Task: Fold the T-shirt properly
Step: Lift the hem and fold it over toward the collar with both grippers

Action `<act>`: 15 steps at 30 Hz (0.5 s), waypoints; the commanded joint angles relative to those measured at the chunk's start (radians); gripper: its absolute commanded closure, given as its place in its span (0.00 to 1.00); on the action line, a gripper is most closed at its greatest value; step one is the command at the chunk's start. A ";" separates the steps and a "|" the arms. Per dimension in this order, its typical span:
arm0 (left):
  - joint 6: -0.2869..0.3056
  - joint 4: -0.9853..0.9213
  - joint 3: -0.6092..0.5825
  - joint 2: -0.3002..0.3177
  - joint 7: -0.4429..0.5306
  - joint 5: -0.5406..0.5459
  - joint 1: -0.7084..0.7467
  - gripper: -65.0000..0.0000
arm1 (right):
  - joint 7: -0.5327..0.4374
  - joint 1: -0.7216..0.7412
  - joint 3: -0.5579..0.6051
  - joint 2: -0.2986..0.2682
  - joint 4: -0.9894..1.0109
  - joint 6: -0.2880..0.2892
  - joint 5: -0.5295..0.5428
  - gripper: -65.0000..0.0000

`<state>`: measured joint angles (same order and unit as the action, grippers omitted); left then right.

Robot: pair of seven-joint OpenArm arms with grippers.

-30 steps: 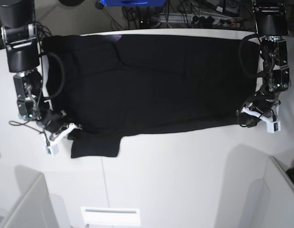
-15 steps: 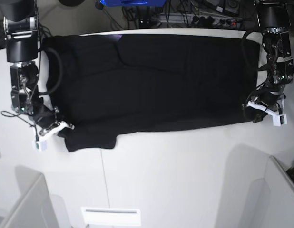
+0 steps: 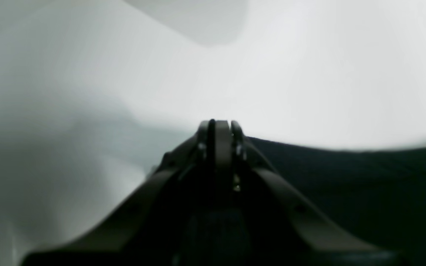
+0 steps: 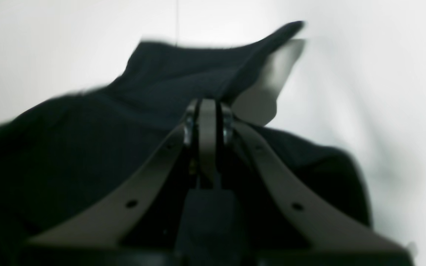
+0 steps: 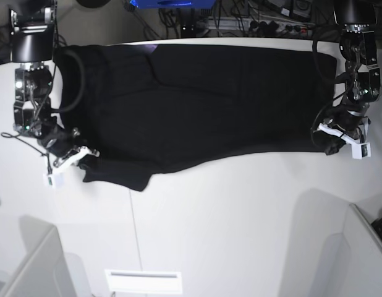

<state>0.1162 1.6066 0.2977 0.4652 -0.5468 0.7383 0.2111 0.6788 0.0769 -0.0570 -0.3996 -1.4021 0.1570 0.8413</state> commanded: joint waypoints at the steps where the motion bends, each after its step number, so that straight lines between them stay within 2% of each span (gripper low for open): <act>1: 0.006 0.030 0.011 0.019 0.024 0.008 -0.006 1.00 | -0.011 0.010 -0.028 -0.026 -0.024 0.005 0.011 1.00; 7: 0.006 0.099 0.099 -0.003 0.023 0.008 0.041 1.00 | 0.022 -0.058 -0.096 -0.005 -0.095 0.005 0.011 1.00; 15: 0.006 0.125 0.090 0.000 0.023 0.008 0.078 1.00 | 0.104 -0.114 -0.178 0.047 -0.181 0.005 0.006 1.00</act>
<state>0.1238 1.7149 0.3759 0.4465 -0.5438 0.7383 0.2928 0.7982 -0.0471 -0.2295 -0.3393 -1.5623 0.1562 0.8307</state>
